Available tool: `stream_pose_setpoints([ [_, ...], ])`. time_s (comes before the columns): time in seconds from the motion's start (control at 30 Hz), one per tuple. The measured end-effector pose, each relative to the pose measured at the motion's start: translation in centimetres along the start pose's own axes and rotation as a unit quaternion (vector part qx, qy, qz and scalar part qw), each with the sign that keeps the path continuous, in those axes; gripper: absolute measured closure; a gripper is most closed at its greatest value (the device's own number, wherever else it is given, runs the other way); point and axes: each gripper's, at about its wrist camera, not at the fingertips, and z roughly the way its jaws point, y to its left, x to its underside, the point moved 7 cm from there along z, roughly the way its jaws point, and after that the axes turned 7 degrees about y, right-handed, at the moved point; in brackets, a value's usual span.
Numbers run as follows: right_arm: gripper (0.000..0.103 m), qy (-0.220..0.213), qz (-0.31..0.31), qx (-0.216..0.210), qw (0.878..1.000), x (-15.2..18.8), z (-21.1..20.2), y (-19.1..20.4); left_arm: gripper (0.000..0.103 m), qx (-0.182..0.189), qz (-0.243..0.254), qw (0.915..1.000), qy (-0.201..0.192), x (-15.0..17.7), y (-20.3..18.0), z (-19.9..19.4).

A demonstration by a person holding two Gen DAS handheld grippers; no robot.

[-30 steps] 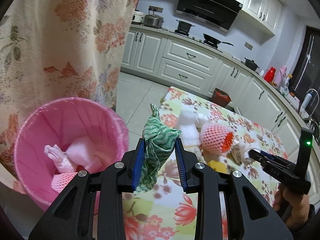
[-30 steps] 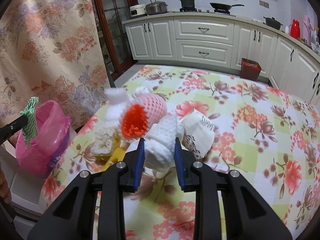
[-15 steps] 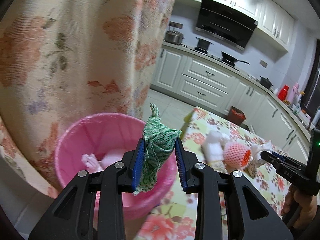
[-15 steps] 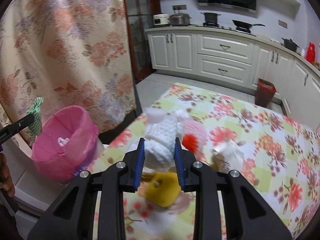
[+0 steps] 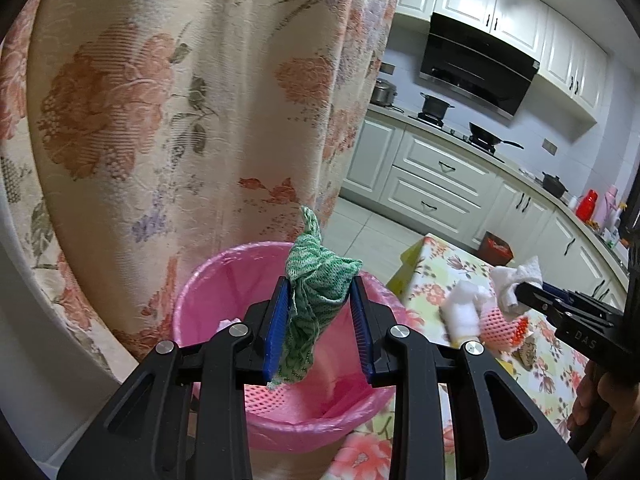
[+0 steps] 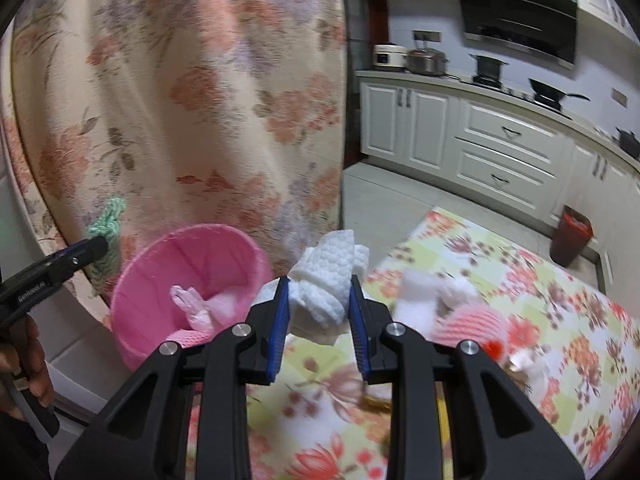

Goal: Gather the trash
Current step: 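Carry the green cloth and white tissue over the pink wastebasket and open both tools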

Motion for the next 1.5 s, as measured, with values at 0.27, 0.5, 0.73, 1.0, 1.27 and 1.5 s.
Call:
stream_pose_setpoints([
  [0.27, 0.075, 0.009, -0.034, -0.028, 0.999, -1.5, 2.0, 4.5, 0.075, -0.010, -0.007, 0.9999, -0.006, -0.2, 1.7, -0.4],
  [0.5, 0.074, 0.018, -0.052, -0.054, 0.997, -2.1, 3.4, 7.4, 0.075, -0.012, -0.011, 0.9998, -0.010, -0.3, 2.5, -0.7],
  [0.73, 0.072, 0.023, -0.071, -0.073, 0.995, -2.8, 4.4, 9.7, 0.075, -0.012, -0.016, 0.9997, -0.013, -0.6, 2.9, -0.8],
  [1.0, 0.056, 0.029, -0.081, -0.082, 0.993, -3.0, 5.1, 10.9, 0.075, -0.010, -0.017, 0.9997, -0.016, -1.0, 2.9, -0.9],
  [1.27, 0.048, 0.029, -0.081, -0.076, 0.993, -3.1, 5.2, 10.6, 0.073, -0.003, -0.023, 0.9996, -0.015, -1.2, 2.8, -0.8],
  [1.5, 0.040, 0.020, -0.061, -0.060, 0.996, -3.0, 4.4, 8.2, 0.044, -0.006, -0.028, 0.9996, -0.005, -1.2, 2.7, 0.2],
])
